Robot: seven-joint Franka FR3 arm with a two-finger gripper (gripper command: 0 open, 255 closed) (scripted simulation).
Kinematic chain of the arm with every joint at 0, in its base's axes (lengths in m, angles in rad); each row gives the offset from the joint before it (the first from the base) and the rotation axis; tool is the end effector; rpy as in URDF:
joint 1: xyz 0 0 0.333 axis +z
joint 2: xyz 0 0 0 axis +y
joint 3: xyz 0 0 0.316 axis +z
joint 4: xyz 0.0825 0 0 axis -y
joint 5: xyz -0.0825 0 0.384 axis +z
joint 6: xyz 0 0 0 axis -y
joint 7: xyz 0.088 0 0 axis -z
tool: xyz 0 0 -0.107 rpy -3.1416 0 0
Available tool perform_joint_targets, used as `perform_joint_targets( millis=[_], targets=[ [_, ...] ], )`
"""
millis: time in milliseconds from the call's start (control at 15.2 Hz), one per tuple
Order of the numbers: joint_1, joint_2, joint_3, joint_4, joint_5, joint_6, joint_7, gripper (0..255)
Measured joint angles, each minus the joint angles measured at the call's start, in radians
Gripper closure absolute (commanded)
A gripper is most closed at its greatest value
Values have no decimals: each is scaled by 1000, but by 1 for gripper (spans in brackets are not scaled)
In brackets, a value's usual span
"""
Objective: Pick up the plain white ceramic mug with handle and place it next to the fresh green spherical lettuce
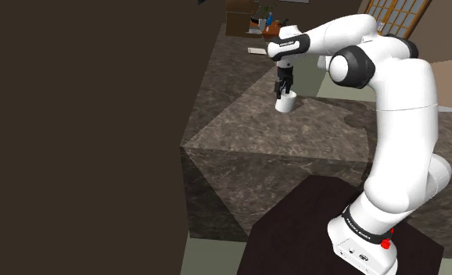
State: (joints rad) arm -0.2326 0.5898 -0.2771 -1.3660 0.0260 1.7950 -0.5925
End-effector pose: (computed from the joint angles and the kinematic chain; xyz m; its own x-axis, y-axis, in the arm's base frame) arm 0.6299 -0.3062 0.3740 0.9767 0.1045 -0.1877 0.1116 -0.9934 0.0281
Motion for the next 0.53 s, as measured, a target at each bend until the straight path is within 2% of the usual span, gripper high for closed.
perform_joint_targets(
  millis=[528],
  targets=[
    [-2,6,1,-64,2,70,-3,0]
  ],
)
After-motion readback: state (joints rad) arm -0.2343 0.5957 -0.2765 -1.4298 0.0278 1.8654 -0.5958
